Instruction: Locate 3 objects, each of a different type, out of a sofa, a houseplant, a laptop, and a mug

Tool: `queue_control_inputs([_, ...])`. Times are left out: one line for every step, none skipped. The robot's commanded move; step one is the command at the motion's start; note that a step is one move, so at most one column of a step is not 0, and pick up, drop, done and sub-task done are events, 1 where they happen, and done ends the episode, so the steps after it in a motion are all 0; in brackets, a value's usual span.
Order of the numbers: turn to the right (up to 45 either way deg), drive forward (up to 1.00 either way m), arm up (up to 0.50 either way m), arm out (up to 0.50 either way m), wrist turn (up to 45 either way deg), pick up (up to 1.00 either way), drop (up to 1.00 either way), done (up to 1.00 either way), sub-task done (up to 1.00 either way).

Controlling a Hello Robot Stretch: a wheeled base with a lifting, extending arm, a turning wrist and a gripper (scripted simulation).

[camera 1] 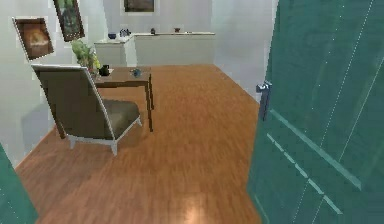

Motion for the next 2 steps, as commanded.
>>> queue_control_inputs([0.0,1.0,0.0,0.0,0.0,0.0,0.0,0.0,0.0])
queue_control_inputs([0.0,0.65,0.0,0.0,0.0,0.0,0.0,0.0,0.0])
